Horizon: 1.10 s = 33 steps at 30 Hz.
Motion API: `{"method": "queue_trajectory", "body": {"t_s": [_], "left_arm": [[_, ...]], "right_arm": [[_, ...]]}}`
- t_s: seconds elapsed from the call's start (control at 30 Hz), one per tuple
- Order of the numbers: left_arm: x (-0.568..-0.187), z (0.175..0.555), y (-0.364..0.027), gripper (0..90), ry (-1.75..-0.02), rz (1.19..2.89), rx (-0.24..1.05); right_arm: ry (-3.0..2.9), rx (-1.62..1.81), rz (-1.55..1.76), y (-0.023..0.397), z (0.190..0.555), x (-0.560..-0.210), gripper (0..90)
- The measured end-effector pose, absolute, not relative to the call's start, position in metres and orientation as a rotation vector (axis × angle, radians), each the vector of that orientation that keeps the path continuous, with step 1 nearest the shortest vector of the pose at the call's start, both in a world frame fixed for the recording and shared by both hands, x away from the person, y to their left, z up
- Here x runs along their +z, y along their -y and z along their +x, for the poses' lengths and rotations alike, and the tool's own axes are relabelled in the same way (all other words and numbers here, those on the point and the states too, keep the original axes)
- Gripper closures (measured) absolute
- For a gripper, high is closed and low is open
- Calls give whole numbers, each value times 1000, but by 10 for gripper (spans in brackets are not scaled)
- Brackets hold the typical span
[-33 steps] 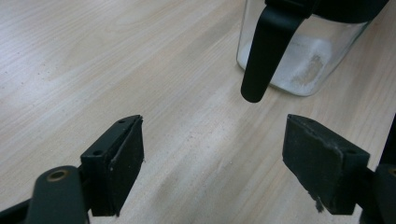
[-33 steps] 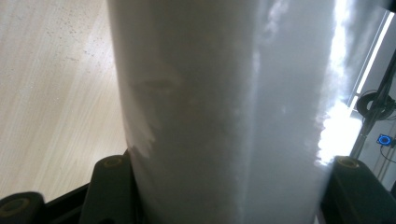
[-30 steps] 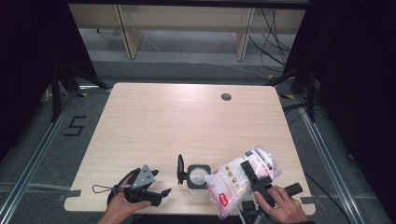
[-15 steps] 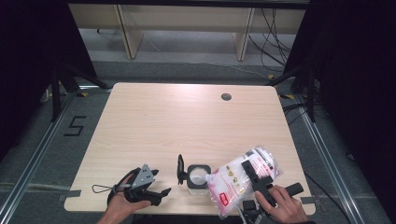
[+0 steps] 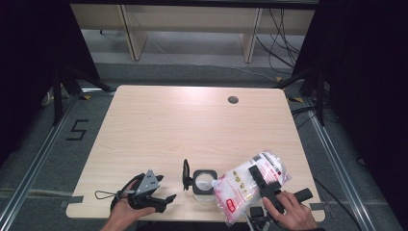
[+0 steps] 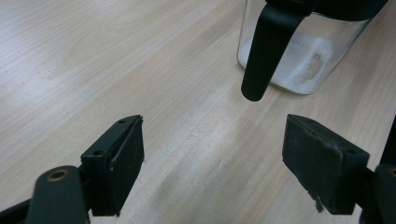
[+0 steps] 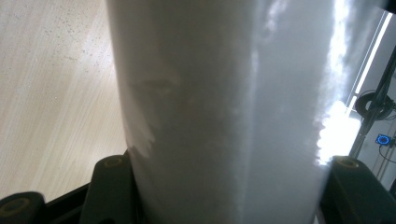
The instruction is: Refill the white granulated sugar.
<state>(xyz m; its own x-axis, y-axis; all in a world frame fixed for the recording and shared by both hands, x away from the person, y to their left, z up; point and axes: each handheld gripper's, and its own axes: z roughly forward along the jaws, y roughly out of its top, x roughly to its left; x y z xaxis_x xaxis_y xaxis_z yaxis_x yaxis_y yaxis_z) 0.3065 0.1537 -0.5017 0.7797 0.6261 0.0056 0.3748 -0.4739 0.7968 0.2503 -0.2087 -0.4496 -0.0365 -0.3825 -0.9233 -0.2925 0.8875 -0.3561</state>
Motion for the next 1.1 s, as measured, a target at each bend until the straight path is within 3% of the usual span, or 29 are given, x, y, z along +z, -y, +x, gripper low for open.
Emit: {"method": "queue_trajectory", "body": {"t_s": [1.1], "left_arm": [[-502,306,-153,204,-735,2112,366]], "right_arm": [[-1631,-87,-530,210,250,-448,442]]}}
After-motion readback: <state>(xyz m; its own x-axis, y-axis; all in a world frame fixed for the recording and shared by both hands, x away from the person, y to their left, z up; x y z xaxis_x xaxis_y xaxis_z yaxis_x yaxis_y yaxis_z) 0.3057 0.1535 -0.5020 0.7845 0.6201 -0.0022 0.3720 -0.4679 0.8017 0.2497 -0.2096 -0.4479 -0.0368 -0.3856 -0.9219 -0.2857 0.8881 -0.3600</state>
